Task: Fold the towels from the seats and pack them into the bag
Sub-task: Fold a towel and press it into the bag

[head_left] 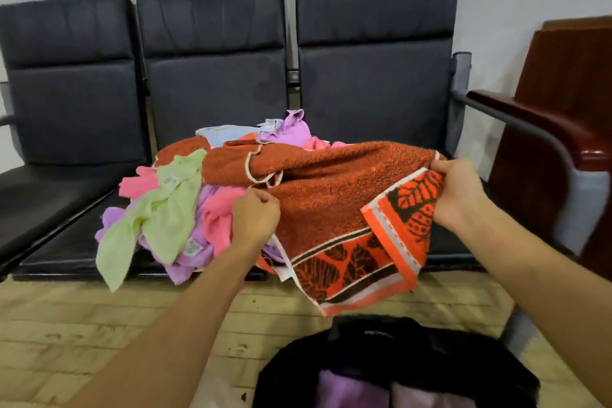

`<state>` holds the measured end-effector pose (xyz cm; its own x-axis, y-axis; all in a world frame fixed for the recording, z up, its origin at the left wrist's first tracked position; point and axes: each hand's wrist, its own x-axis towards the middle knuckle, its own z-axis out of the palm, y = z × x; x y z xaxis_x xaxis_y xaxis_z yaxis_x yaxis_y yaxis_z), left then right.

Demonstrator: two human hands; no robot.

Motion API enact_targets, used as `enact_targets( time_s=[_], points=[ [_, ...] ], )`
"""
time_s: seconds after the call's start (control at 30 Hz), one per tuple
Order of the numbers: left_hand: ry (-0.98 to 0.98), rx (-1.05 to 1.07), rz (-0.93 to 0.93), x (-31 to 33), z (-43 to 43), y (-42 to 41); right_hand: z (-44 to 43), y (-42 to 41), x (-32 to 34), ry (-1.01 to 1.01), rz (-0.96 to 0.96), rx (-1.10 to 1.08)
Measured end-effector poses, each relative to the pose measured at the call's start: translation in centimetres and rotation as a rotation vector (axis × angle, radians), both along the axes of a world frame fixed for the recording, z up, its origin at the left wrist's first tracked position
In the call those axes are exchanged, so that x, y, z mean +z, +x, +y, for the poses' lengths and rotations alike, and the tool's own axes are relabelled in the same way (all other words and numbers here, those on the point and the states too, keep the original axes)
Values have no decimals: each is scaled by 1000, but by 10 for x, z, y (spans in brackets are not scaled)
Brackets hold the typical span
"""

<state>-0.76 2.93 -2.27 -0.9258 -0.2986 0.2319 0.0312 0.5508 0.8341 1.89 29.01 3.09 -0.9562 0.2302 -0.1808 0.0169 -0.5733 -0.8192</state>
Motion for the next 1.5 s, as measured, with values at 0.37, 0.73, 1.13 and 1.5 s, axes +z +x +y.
enact_targets(
  time_s=[0.37, 0.73, 1.13, 1.5],
  points=[
    [-274, -79, -189, -39, 23, -32, 51, 9, -57, 292, -339, 156],
    [355, -231, -67, 0, 77, 12, 42, 27, -70, 451, -315, 315],
    [620, -554, -214, 10, 109, 51, 52, 66, -91, 352, -377, 601],
    [530, -704, -362, -7, 125, 54, 47, 63, -84, 288, -363, 481]
  ],
)
